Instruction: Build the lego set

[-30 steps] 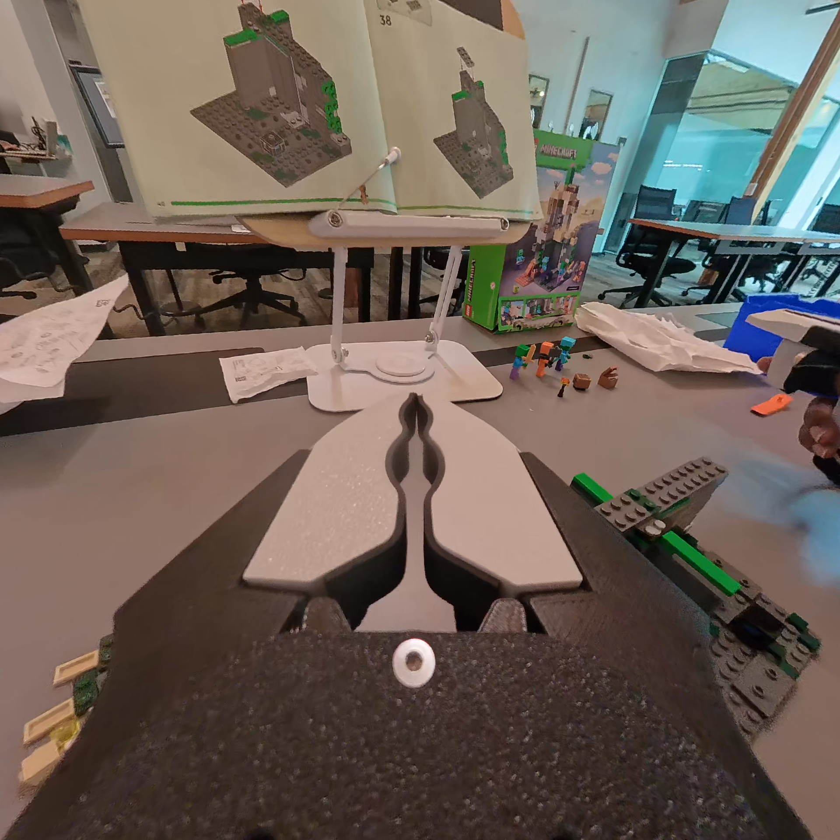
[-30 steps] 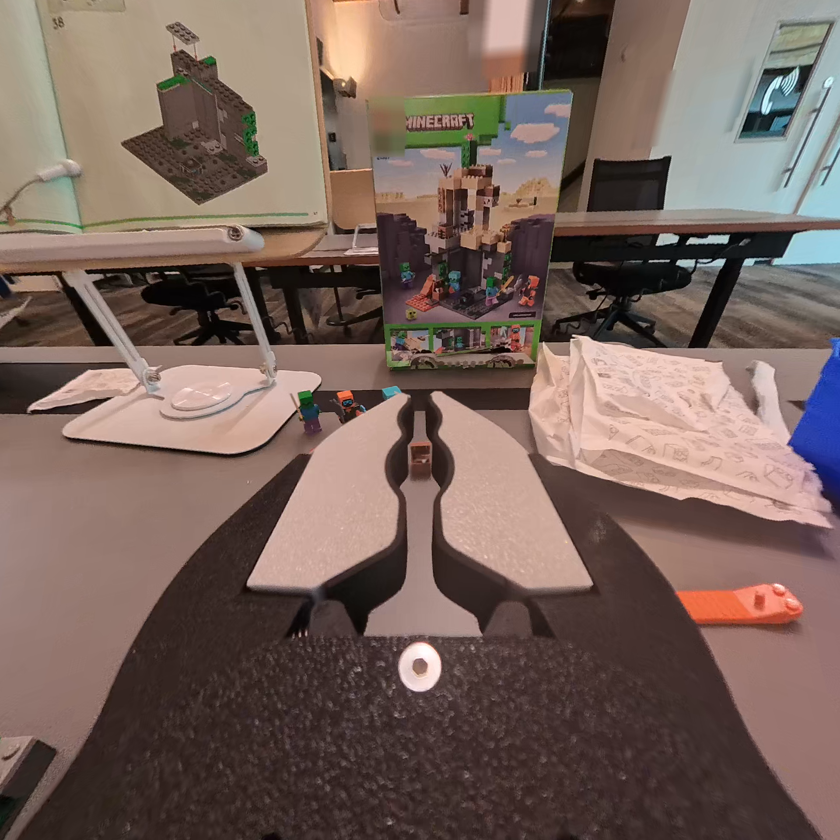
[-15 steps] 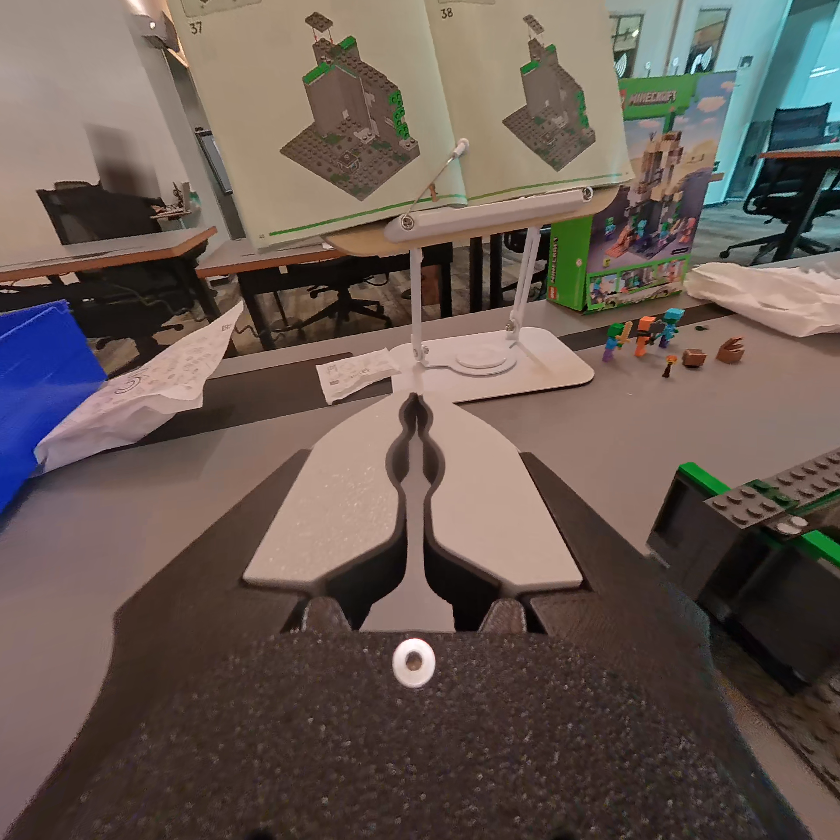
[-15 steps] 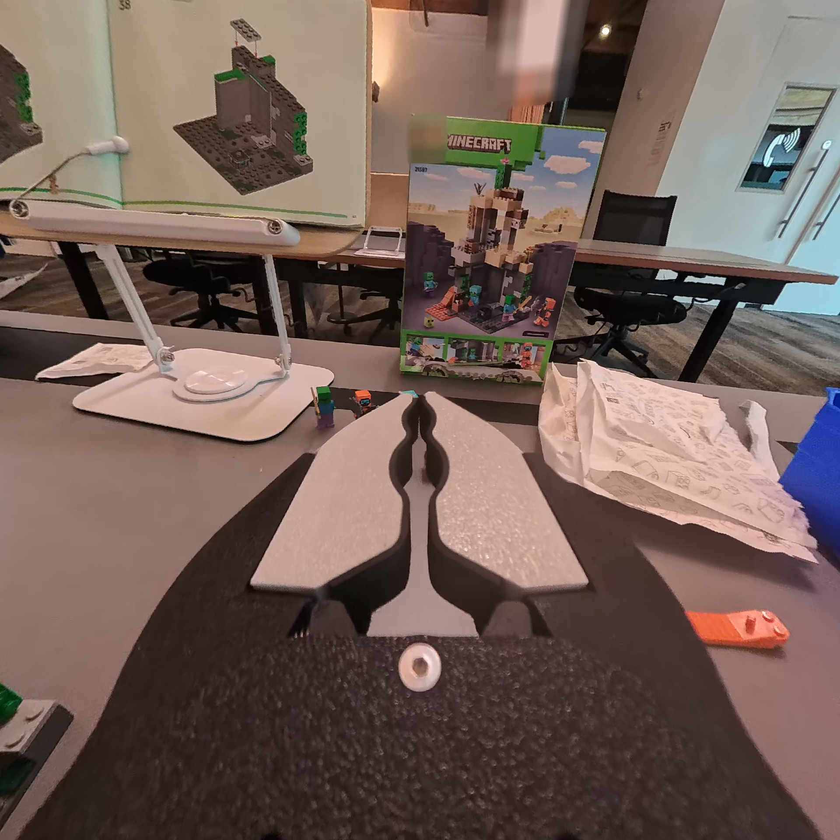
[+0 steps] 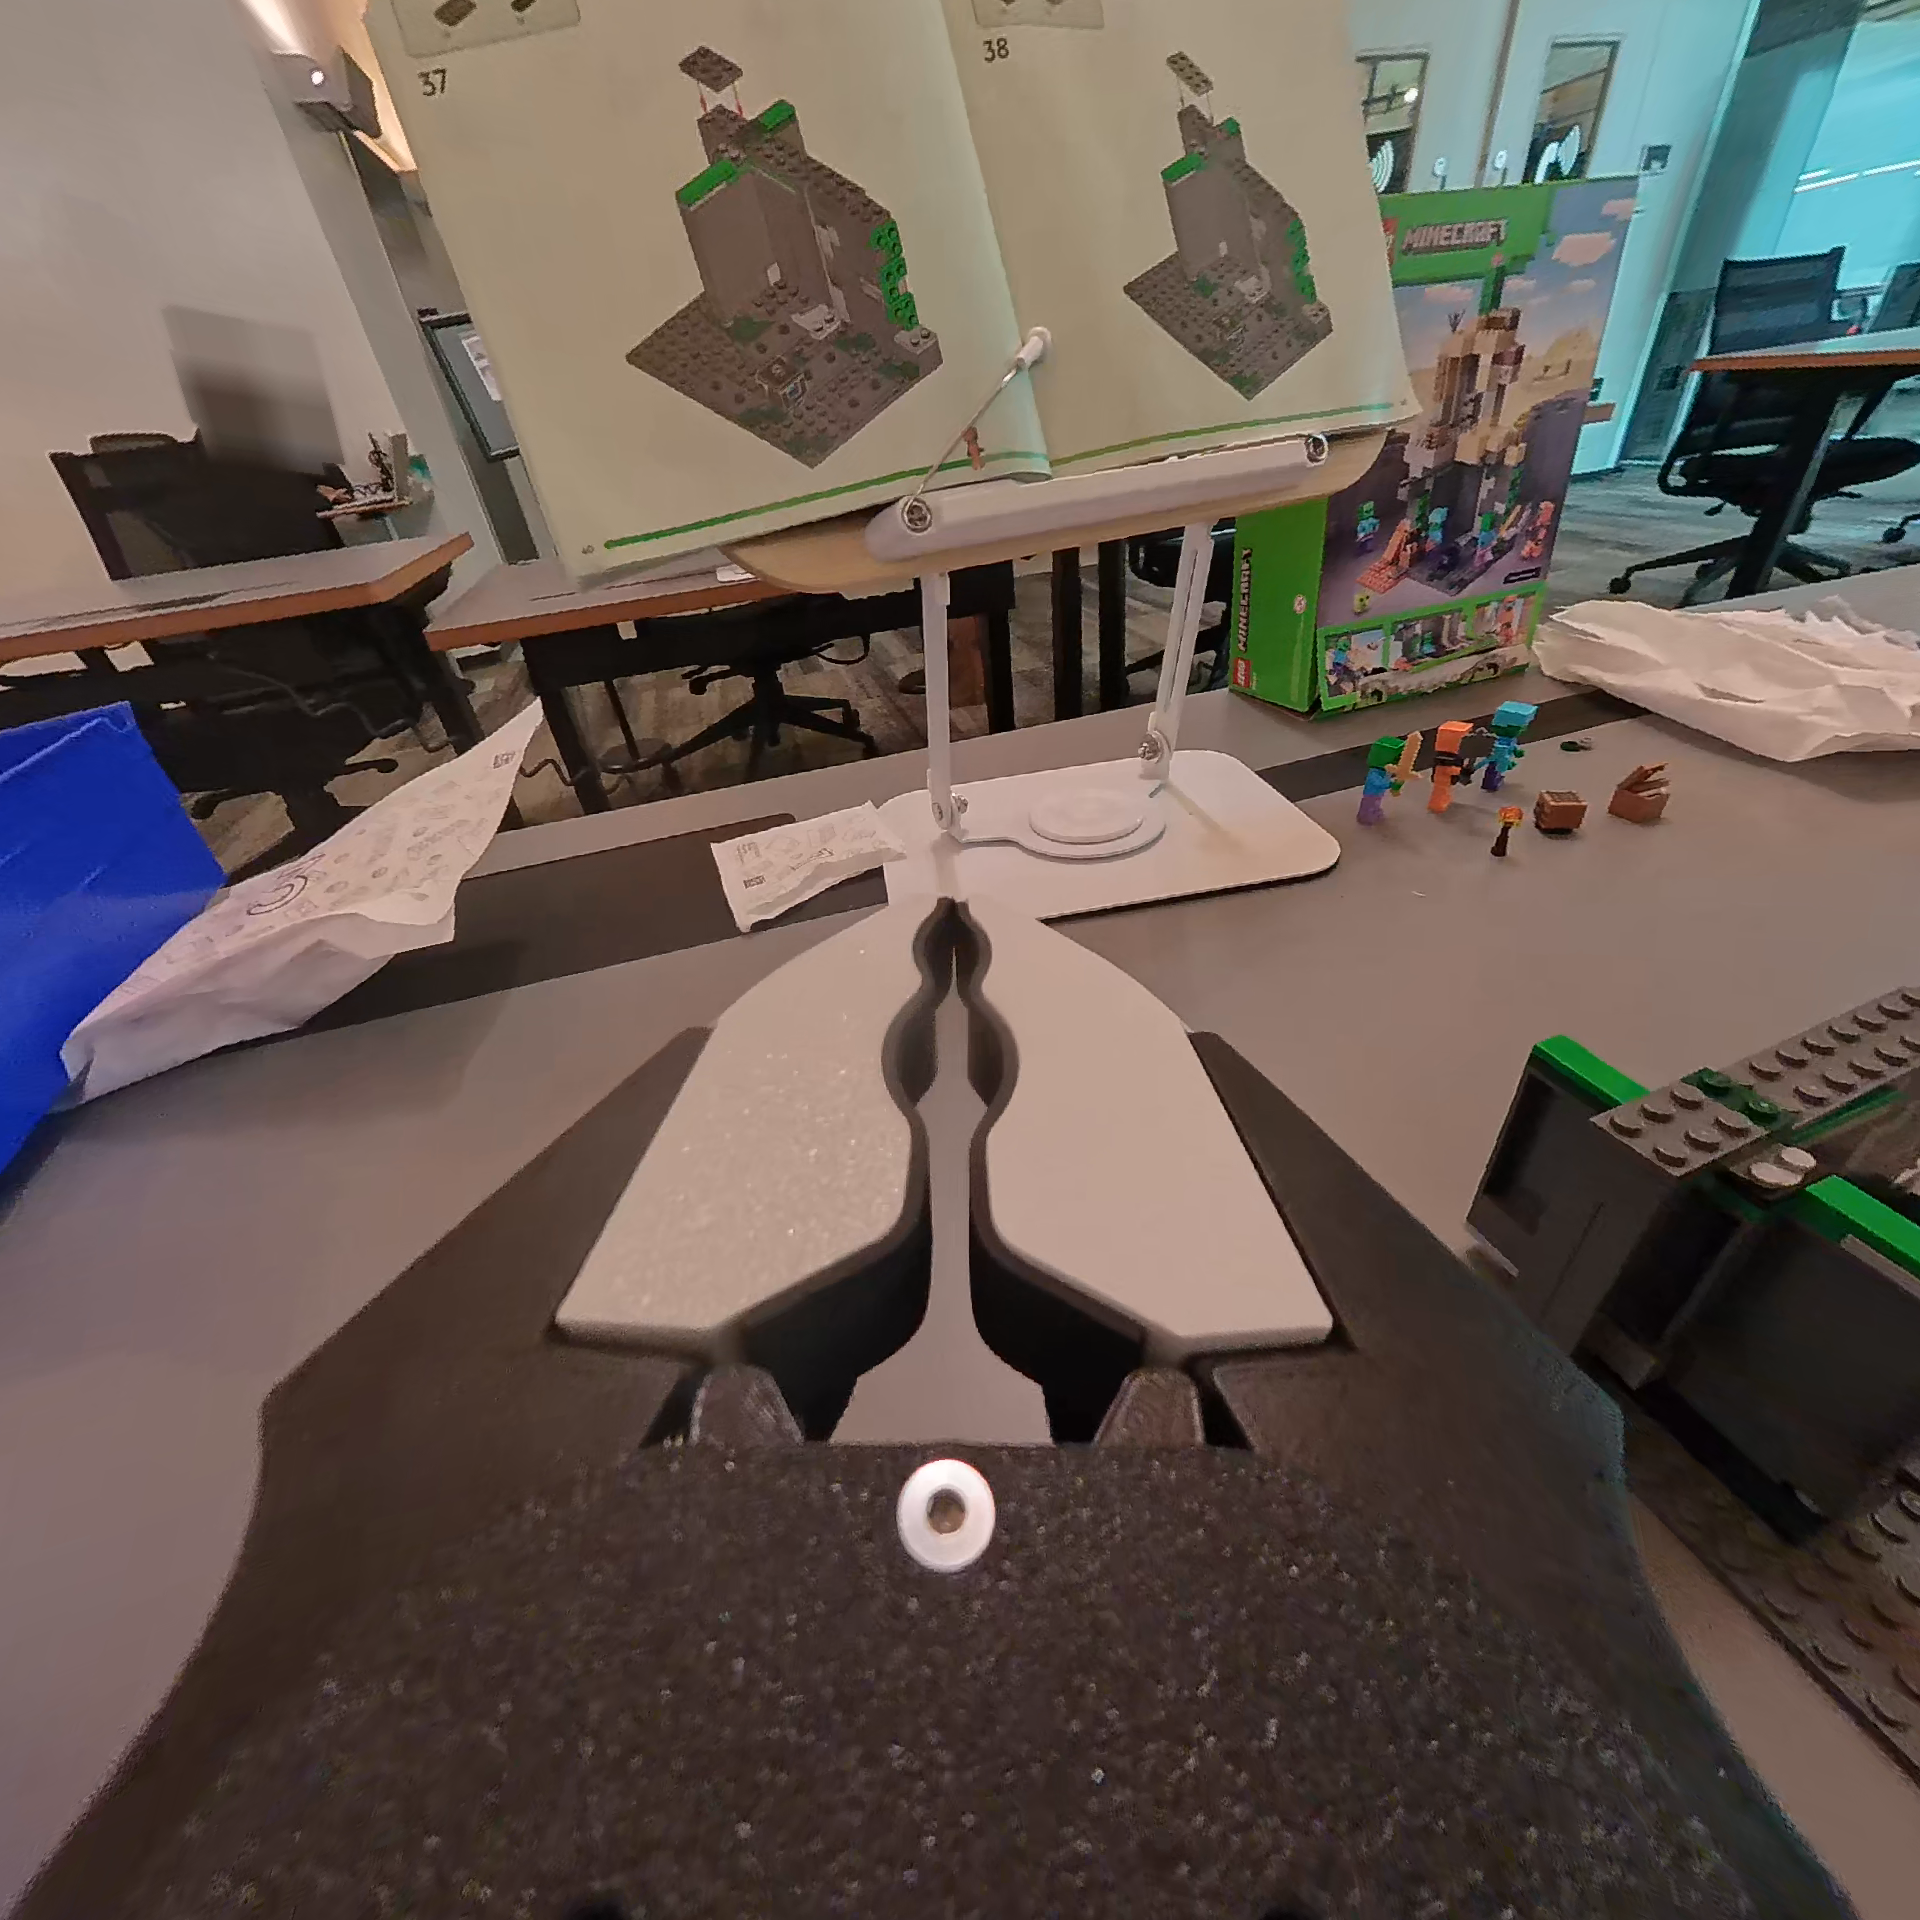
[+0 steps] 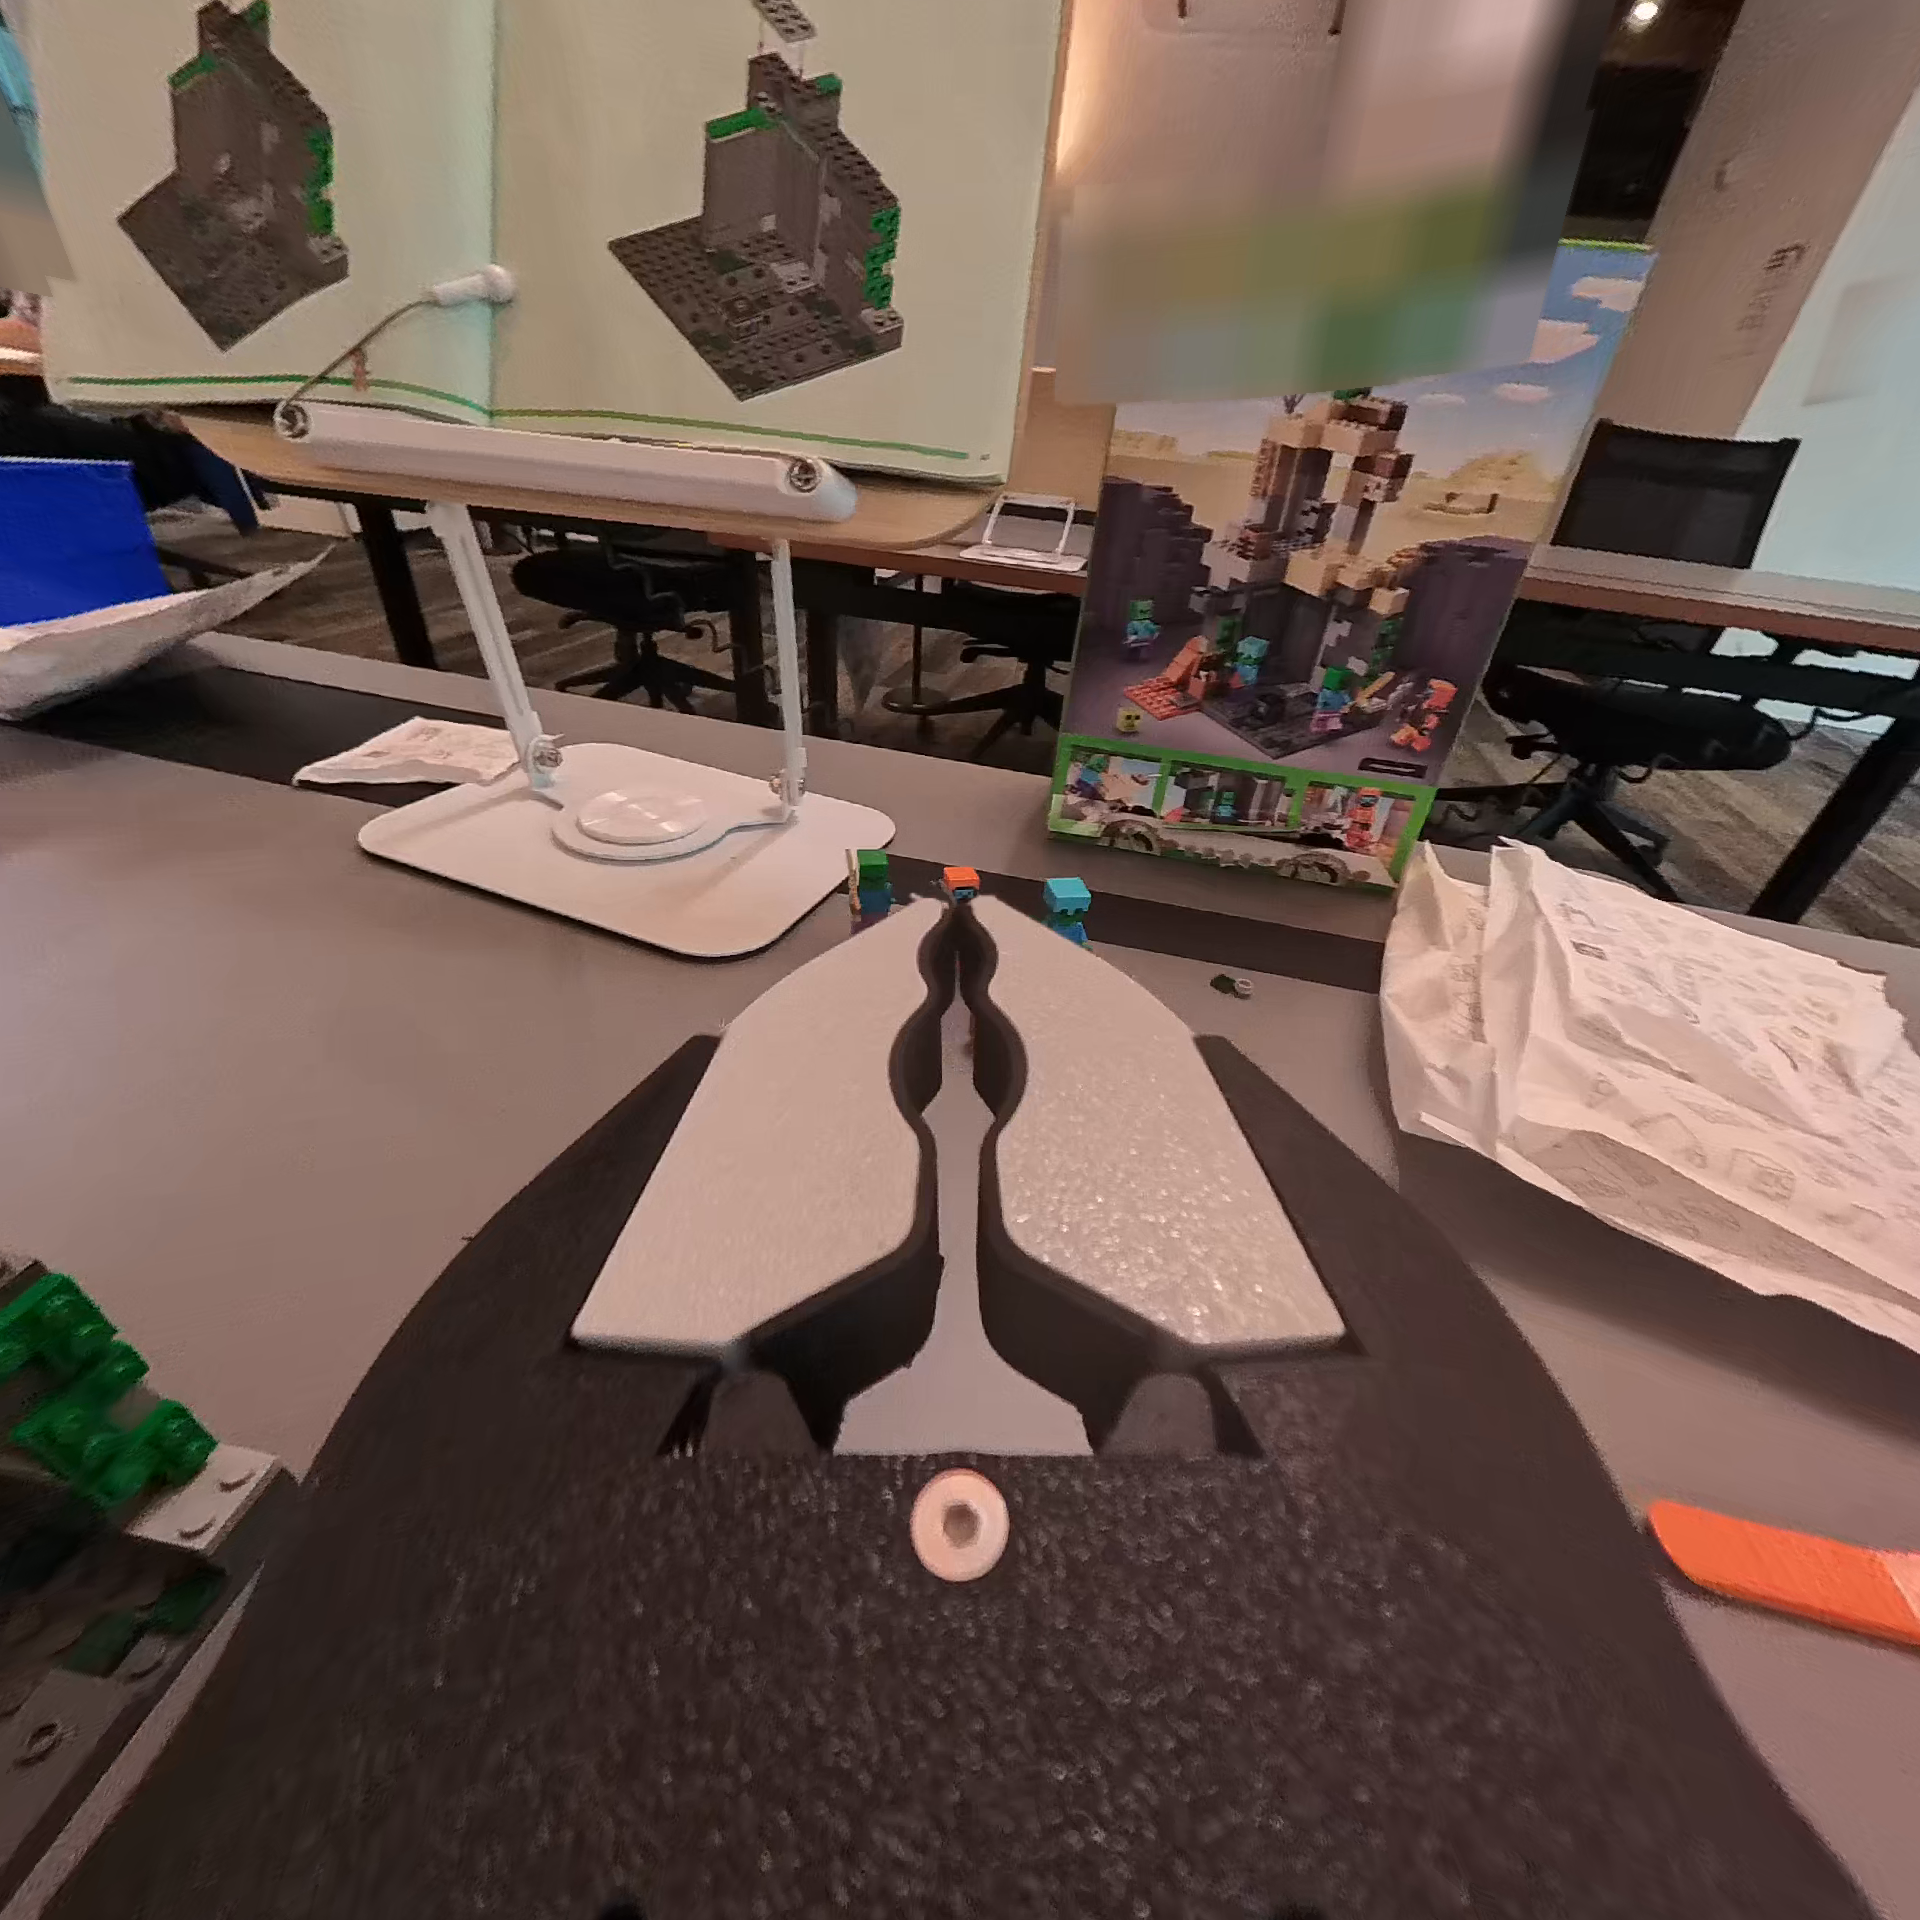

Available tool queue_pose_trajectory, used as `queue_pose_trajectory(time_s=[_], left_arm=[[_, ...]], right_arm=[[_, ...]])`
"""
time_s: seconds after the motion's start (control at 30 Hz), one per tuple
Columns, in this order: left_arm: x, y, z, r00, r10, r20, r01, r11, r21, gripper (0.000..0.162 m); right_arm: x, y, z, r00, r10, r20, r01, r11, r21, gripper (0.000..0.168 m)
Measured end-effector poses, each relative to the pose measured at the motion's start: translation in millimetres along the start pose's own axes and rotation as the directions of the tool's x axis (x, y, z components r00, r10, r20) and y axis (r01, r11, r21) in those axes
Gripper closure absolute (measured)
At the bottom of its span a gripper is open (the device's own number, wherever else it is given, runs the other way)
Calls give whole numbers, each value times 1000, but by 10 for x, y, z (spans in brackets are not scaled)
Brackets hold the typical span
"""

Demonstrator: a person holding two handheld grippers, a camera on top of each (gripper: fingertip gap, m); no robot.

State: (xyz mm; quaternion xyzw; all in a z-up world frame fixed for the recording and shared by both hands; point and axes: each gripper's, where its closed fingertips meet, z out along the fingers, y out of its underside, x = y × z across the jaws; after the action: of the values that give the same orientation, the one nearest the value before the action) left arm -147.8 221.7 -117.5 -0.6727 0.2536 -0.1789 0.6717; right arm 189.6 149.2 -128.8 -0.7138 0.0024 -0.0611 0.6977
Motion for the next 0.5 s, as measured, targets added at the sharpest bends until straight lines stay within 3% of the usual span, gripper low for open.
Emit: queue_pose_trajectory(time_s=[0.5], left_arm=[[187, -41, 2, 996, -30, -83, 31, 999, 14, 162]], right_arm=[[-330, -114, -29, 984, -142, 105, 135, 988, 76, 168]])
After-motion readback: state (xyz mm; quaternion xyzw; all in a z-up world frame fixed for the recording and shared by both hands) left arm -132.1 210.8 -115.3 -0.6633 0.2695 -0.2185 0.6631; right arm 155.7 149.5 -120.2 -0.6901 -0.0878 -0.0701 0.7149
